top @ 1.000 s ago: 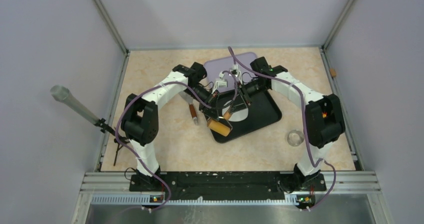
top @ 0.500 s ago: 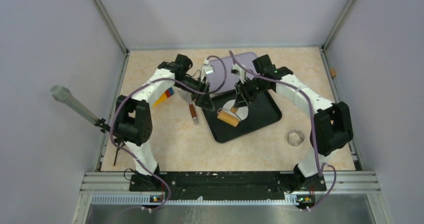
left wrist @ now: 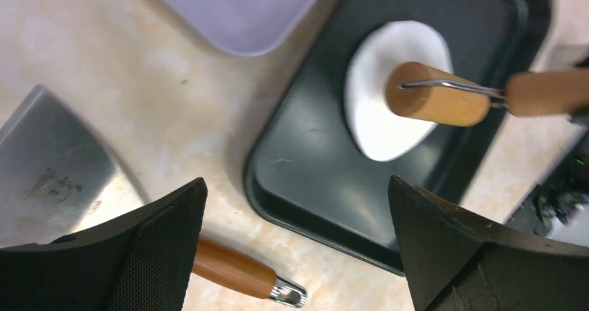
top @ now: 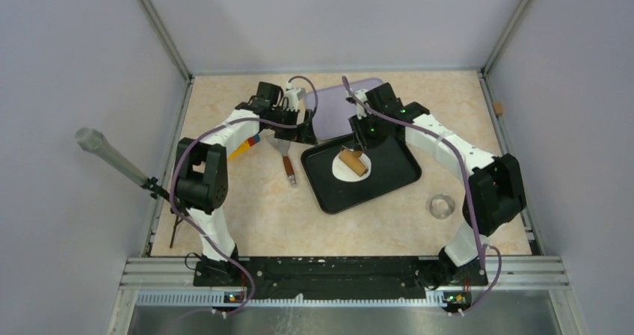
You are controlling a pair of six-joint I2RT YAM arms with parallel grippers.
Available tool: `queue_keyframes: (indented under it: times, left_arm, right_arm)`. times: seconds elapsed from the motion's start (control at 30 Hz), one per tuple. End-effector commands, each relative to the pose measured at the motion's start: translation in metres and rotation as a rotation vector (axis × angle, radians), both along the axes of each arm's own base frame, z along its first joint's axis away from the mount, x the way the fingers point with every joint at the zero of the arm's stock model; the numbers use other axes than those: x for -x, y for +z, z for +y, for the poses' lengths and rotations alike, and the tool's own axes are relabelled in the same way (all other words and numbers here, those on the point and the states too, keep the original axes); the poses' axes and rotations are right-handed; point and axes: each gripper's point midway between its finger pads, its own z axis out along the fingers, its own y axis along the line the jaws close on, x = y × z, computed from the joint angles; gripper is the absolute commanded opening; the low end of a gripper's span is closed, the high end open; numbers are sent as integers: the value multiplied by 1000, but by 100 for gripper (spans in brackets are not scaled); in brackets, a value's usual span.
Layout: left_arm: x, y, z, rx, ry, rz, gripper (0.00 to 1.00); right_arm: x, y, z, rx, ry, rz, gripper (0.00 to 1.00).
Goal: Roll out the dumpling wrappers from the dough
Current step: Flatten out the dough on the work surface.
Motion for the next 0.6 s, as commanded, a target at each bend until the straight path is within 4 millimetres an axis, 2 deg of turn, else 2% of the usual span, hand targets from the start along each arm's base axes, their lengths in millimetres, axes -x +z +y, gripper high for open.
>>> queue_keyframes:
  times: [0.0,0.23,0.57]
  left_arm:
    - [-25,-24,12,-90,152,-3,98]
    - [-24,-39,16,-127,180,16,97]
    - [-22,-42,17,-133,193,26,96]
  right_arm:
    - [-17,-2,7,55,-108,-52,0]
    - [-17,-35,-3,173,-138,-22,0]
    - [21,-73,0,201,-30,86,0]
